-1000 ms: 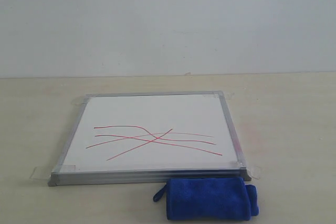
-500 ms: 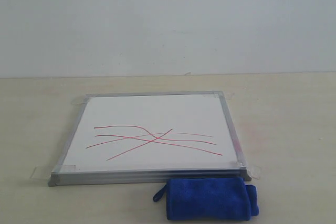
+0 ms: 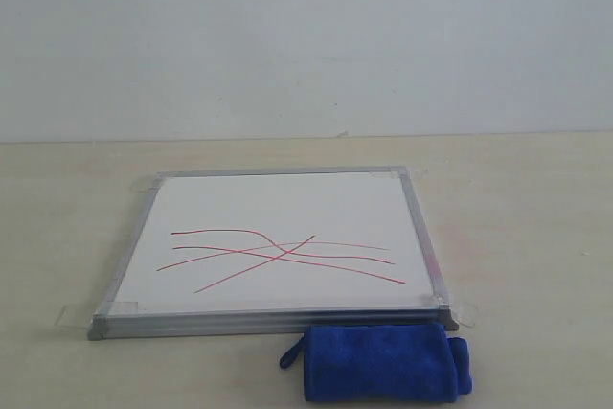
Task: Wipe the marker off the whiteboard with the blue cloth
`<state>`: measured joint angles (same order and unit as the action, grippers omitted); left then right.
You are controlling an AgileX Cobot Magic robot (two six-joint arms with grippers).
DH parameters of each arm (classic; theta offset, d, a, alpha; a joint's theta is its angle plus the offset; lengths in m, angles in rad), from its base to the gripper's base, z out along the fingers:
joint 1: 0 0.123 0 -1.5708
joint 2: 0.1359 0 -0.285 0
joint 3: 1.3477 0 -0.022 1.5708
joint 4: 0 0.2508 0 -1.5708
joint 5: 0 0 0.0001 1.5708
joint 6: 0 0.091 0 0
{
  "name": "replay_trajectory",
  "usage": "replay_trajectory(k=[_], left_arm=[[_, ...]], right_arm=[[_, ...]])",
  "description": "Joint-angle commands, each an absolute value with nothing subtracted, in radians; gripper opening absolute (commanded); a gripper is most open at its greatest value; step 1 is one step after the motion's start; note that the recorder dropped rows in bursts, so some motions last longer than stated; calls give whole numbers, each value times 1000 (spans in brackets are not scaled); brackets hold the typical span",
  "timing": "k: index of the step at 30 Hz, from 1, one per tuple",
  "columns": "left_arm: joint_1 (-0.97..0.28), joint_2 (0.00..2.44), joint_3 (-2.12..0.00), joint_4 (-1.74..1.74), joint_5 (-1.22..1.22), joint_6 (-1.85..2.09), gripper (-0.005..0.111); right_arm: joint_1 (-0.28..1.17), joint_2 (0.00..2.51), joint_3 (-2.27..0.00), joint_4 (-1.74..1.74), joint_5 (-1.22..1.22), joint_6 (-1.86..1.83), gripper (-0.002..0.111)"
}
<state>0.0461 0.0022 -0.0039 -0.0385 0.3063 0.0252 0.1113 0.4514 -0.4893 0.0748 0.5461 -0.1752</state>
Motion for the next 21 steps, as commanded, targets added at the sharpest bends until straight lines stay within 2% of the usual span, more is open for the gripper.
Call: replay_trajectory(k=[1, 4, 8, 21], left_arm=[[48, 0, 0, -41, 307, 15, 4], [48, 0, 0, -41, 307, 15, 4], [48, 0, 0, -41, 307, 15, 4], [48, 0, 0, -41, 307, 15, 4]], right_arm=[[109, 616, -569, 147, 604, -310, 0], [111, 719, -607, 183, 609, -347, 0], [135, 839, -667, 283, 671, -577, 0], [345, 1195, -914, 299, 850, -911, 0]])
